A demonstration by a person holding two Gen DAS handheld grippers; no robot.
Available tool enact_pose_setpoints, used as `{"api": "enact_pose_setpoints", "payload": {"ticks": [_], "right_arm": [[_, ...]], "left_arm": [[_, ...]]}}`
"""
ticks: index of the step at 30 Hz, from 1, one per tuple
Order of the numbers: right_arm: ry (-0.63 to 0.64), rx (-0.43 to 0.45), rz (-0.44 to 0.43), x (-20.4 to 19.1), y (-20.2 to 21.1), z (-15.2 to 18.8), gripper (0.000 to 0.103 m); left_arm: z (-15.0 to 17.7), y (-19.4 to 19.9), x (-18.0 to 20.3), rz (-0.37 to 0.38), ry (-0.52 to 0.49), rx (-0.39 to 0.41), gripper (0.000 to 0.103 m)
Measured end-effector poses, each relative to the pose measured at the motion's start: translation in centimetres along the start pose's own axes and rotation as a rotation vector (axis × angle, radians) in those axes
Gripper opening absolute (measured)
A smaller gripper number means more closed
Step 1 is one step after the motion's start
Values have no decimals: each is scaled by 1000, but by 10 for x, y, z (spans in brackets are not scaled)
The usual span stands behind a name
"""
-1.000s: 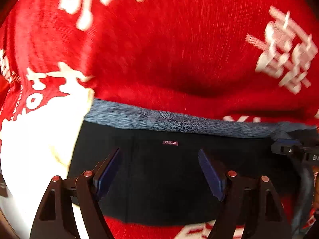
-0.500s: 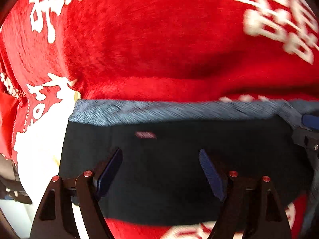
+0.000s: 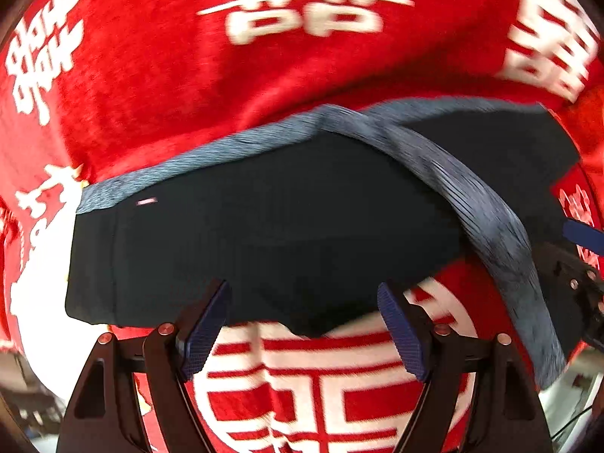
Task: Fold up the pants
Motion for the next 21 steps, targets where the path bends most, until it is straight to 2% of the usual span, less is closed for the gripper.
{"api": "enact_pose_setpoints", "payload": {"ticks": [3, 5, 8, 10, 14, 19, 20, 21], "right_arm": [[-68, 31, 57, 25, 8, 46, 68], [-122, 50, 111, 43, 10, 94, 68], [-197, 27, 131, 62, 4, 146, 68], [-295, 16, 92, 74, 0, 180, 68], [-474, 15, -8, 95, -10, 217, 68], [-539, 22, -127, 105, -26, 224, 67], [-544, 33, -150, 107, -27, 224, 66], [-538, 54, -193, 107, -28, 221, 59]], "left_arm": [[16, -2, 26, 1, -79, 7, 81], [27, -6, 41, 12, -120, 11, 81], [42, -14, 64, 30, -164, -8, 81], [53, -13, 81, 39, -194, -16, 81], [66, -15, 105, 34, -272, -6, 81], [72, -16, 126, 33, -316, -1, 81], [71, -16, 129, 29, -319, -2, 81], [71, -17, 132, 25, -320, -3, 81]]}}
Point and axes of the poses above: each gripper's, at about its wrist camera, not at the fingertips, and y roughly against the way its jaws point, x to its right, z to its underside, the point moved 9 cm from there along -y, roughly the way its jaws point, and after that the axes turned 12 degrees about -x, right-handed, at the moved point
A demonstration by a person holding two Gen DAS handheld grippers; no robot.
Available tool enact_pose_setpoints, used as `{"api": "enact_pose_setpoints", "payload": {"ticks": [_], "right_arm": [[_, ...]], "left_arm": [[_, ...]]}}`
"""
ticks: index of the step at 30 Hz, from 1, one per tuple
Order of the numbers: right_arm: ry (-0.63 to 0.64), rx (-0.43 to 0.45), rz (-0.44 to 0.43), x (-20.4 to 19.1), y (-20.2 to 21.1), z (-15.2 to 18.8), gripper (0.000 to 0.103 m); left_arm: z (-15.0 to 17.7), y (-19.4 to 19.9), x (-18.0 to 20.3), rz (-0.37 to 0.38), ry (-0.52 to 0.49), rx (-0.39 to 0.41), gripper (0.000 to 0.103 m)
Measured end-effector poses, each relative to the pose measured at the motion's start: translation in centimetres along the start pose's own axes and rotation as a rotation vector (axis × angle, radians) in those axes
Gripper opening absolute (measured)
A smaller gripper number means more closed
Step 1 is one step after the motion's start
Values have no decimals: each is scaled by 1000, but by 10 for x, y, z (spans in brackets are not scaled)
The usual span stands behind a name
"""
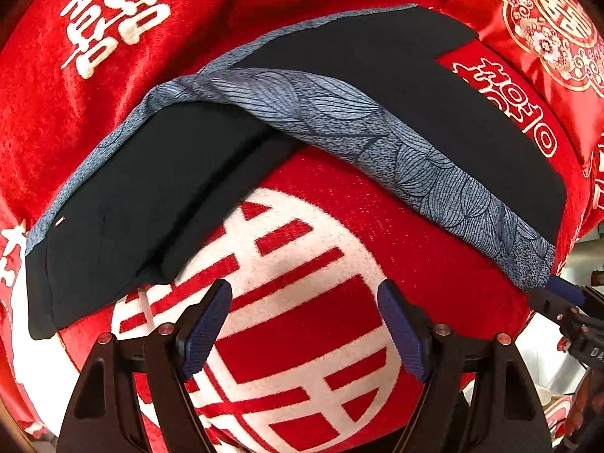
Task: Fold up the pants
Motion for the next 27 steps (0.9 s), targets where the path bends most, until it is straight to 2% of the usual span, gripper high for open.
{"api": "enact_pose_setpoints", "payload": {"ticks": [1, 2, 6, 8, 11, 14, 18, 21, 23, 24, 27], "right_arm": [[12, 4, -36, -3, -1, -2, 50], [27, 6, -61, -6, -1, -3, 46], [44, -57, -144, -11, -18, -9, 42], [37, -104, -178, -11, -17, -12, 4], [74, -131, -237, -22, 3, -24, 3], [182, -90, -230, -41, 46, -63, 2], [253, -28, -256, -57, 101, -152, 2], [310, 13, -217, -63, 120, -227, 2], [321, 26, -196, -60, 123, -273, 2], [329, 38, -171, -58, 122, -305, 3], [339, 45, -91, -54, 106, -370, 3]], "left_arm": [[-2, -1, 4, -3, 2, -2, 81], [-5, -3, 5, -4, 6, -5, 81], [-13, -9, 12, 13, 34, -27, 81], [-19, -11, 17, 18, 46, -36, 81], [-28, -7, 18, 7, 79, -40, 81], [-43, 12, 13, 7, 129, -9, 81], [-72, 39, -1, -25, 193, 36, 81], [-96, 55, -13, -44, 252, 72, 81], [-116, 60, -23, -57, 287, 89, 81], [-125, 60, -27, -64, 303, 94, 81], [-154, 49, -35, -90, 348, 100, 81]]}}
Point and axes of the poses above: each gripper's, at about its wrist camera, not at the fingertips, and y roughly against the way its jaws point, x to its right, z to its underside, the point moved 9 cm from there along -y, roughly the way its jaws point, and after that the axes turned 12 degrees about -x, right-handed, at the moved point
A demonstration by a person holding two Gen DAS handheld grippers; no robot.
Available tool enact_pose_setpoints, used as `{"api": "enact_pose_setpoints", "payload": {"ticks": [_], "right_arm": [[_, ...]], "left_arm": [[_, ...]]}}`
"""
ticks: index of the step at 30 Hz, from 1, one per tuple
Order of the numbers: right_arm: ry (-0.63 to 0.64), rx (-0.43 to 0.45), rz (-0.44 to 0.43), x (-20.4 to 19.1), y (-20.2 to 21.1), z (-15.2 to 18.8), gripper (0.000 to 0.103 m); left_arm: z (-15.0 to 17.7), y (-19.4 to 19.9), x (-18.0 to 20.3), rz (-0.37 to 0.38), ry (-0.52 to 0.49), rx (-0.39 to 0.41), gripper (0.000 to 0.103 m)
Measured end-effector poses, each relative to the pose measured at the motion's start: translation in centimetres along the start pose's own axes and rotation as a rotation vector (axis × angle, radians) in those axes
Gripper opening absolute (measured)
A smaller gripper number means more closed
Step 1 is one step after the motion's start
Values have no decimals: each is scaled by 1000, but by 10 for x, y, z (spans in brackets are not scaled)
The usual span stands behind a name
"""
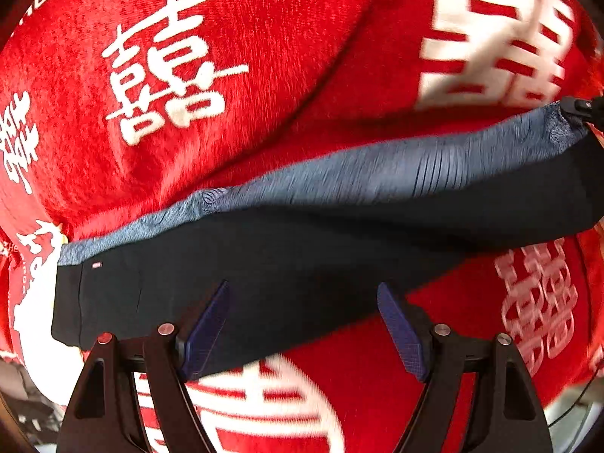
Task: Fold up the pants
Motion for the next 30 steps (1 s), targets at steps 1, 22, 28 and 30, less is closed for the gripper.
{"api": "enact_pose_setpoints", "payload": {"ticks": [1, 22, 28, 30], "right_arm": [[1, -6, 39, 8, -9, -15, 7], [67, -235, 353, 74, -110, 18, 18], [132, -232, 413, 56, -92, 40, 34], [128, -220, 362, 40, -83, 48, 52]], "left_arm": [[-11, -7, 3, -6, 12, 0, 81], [-36, -92, 17, -123, 28, -82, 81], [-24, -82, 11, -80, 29, -110, 81], [-21, -72, 0, -60, 72, -106, 81]]}}
Point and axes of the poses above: each gripper's, at about its wrist camera, not at the fingertips, and y roughly against the way its jaws point, x to its right, z to its underside, the point moved 9 cm from there along -y, roughly the way its jaws point, and after that the axes turned 12 degrees about -x, right-handed, at the moved point
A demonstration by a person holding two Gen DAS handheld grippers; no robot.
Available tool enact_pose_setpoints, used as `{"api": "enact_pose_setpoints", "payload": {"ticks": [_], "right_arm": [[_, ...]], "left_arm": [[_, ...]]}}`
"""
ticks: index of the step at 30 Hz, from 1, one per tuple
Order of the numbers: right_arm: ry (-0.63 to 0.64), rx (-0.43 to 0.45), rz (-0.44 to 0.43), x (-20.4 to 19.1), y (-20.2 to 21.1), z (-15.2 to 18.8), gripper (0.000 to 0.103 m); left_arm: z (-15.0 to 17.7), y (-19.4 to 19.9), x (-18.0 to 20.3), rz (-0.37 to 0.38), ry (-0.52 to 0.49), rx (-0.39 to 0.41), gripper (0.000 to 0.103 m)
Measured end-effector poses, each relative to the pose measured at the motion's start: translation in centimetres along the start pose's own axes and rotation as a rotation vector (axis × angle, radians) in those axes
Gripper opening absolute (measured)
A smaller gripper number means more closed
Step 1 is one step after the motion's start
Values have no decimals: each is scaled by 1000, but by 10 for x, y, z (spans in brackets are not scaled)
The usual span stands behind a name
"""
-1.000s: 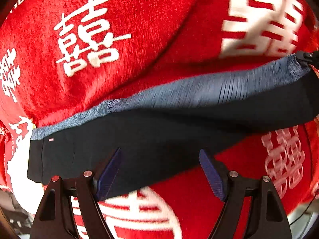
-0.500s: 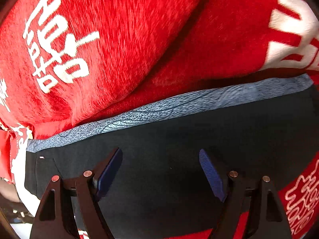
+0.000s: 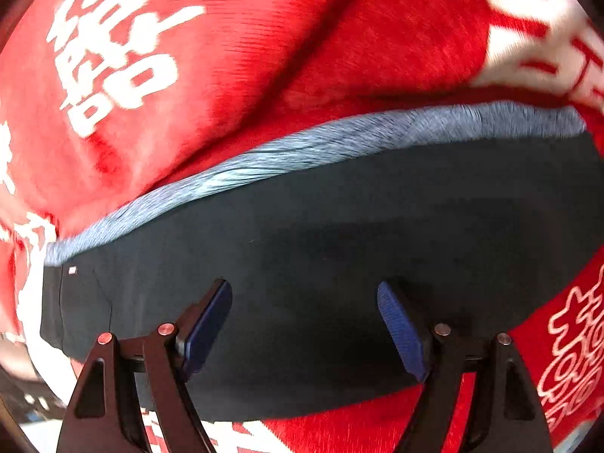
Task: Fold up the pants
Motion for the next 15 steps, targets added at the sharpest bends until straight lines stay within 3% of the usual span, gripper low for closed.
{"api": "enact_pose_setpoints", "payload": {"ticks": [6, 10, 15], "right_arm": [[-16, -9, -296, -75, 18, 35, 56], [20, -37, -424, -134, 7, 54, 56], [97, -64, -576, -242, -1, 75, 56]], "left_arm": [[14, 13, -62, 8, 99, 1, 81], [24, 11, -117, -32, 153, 4, 81], [49, 1, -181, -66, 188, -2, 81]]}}
Point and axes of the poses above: each gripper's, at about its wrist camera, not at the fingertips, and y roughly against the way its jaws point, x to its right, z to its underside, the point moved 9 cm from there along -y, roughly the way its jaws point, and after that the axes turned 12 degrees about -x, right-handed, at the moved point
